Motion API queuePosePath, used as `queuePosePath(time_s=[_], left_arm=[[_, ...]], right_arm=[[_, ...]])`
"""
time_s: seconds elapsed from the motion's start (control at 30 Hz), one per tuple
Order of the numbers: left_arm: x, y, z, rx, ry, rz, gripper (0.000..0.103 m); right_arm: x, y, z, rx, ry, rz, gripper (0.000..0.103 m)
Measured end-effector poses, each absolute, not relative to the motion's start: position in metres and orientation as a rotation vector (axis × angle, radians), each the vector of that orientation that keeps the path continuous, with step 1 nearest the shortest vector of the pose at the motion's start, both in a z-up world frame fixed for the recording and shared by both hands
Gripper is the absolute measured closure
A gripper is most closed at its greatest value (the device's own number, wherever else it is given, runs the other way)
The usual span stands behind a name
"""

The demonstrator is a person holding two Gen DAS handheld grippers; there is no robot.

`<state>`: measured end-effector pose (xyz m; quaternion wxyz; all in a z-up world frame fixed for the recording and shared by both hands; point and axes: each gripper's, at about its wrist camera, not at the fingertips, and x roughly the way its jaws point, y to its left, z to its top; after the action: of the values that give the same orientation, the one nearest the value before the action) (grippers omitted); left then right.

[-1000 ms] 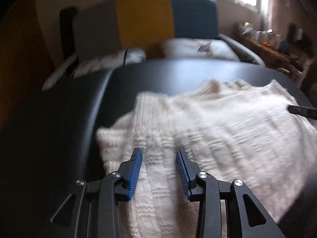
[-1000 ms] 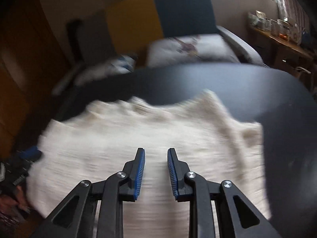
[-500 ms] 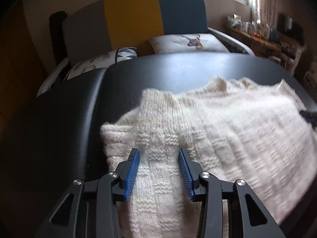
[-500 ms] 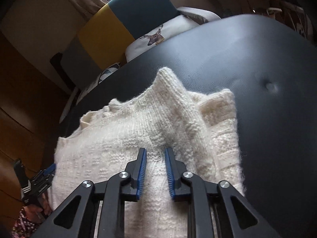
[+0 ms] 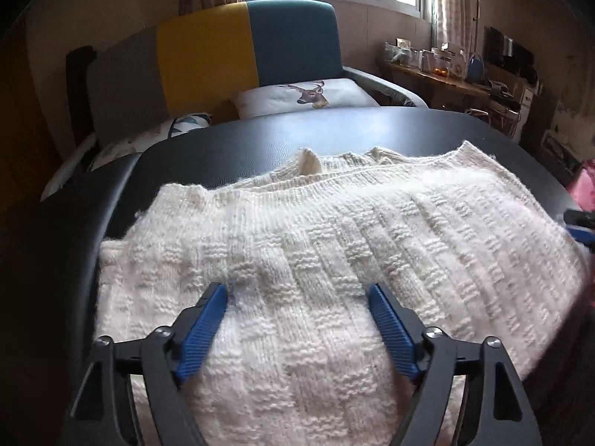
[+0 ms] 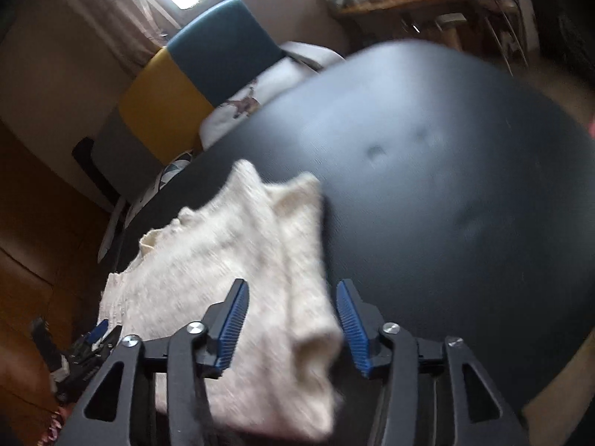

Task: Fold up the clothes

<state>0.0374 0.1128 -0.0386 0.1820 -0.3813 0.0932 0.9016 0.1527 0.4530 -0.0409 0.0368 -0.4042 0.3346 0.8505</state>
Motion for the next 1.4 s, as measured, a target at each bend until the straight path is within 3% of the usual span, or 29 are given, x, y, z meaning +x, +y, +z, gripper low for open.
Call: queuePosePath(time_s=[0.2, 0.33, 0.4, 0.47, 0.6, 0.67, 1.07, 1.2, 1.4], left_arm=[[0.036, 0.108, -0.032, -1.087, 0.172, 2.519, 0.023], [0.045, 0.116, -0.015, -1.021, 0.027, 2.487, 0.024], [0.049, 0.132, -0.011, -1.005, 0.069, 2.477, 0.041], [0.048, 0.150, -0.020, -1.064, 0.103, 2.423, 0.071], [0.055, 0.170, -0.030, -1.068, 0.132, 2.462, 0.080], [0.060, 0.172, -0.029, -1.048, 0.119, 2.474, 0.092], [0.056, 0.177, -0.049, -1.071, 0.044, 2.456, 0.095], [0.048, 0.187, -0.048, -1.081, 0.067, 2.442, 0.095], [0.047, 0.186, -0.025, -1.137, 0.137, 2.479, 0.094]], right_arm=[[0.164, 0.456, -0.072, -1.188, 1.380, 2.593, 0.047], [0.155, 0.445, -0.069, -1.181, 1.328, 2.633, 0.043], [0.148, 0.439, -0.068, -1.203, 1.333, 2.643, 0.042], [0.141, 0.434, -0.069, -1.225, 1.347, 2.654, 0.043], [0.133, 0.426, -0.071, -1.258, 1.327, 2.647, 0.055], [0.132, 0.425, -0.075, -1.266, 1.325, 2.631, 0.072], [0.134, 0.428, -0.075, -1.257, 1.350, 2.610, 0.079], [0.136, 0.435, -0.057, -1.186, 1.409, 2.613, 0.081], [0.128, 0.435, -0.024, -1.186, 1.311, 2.623, 0.081]])
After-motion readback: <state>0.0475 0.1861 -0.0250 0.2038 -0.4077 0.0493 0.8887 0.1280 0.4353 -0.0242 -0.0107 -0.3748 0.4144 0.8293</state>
